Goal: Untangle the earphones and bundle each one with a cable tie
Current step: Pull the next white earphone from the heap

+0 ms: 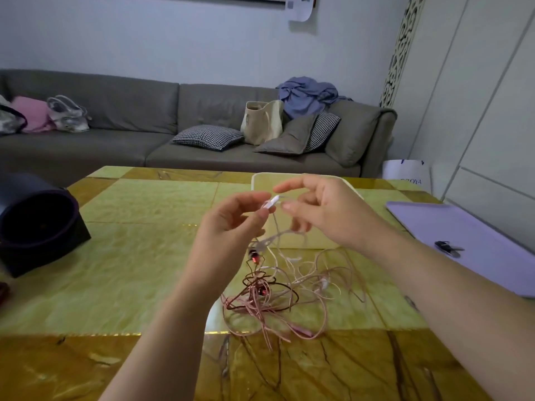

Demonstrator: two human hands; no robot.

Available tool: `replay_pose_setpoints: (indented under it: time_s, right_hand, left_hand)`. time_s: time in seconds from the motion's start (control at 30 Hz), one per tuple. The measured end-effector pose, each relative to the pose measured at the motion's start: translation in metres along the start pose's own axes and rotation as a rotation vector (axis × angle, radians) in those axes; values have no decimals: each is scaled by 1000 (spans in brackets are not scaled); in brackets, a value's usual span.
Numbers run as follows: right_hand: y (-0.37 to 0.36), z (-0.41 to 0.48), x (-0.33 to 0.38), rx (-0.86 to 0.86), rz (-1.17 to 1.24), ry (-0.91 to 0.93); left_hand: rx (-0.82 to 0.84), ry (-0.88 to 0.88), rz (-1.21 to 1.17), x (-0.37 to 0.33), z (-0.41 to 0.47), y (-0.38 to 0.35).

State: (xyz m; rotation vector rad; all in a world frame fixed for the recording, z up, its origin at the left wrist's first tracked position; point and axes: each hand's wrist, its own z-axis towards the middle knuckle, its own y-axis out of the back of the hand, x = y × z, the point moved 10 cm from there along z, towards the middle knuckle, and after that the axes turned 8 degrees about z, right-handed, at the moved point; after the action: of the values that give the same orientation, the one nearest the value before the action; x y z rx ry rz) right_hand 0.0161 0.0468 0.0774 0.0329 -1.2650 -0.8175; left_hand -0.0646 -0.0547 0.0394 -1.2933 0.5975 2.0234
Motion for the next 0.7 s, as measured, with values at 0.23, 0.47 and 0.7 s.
replay_pose_setpoints:
  time_s: [0.23, 0.47, 0.7]
  right_hand:
    - [17, 0, -36, -260, 80, -97]
    - [4, -5, -66, -208, 910, -546]
    - [-12, -9, -57, -81, 963, -589]
  left_hand:
    - [-78, 9, 467, 15, 1, 2]
    - [-132, 101, 631, 39, 7, 17]
    - [232, 151, 162, 42, -3, -38]
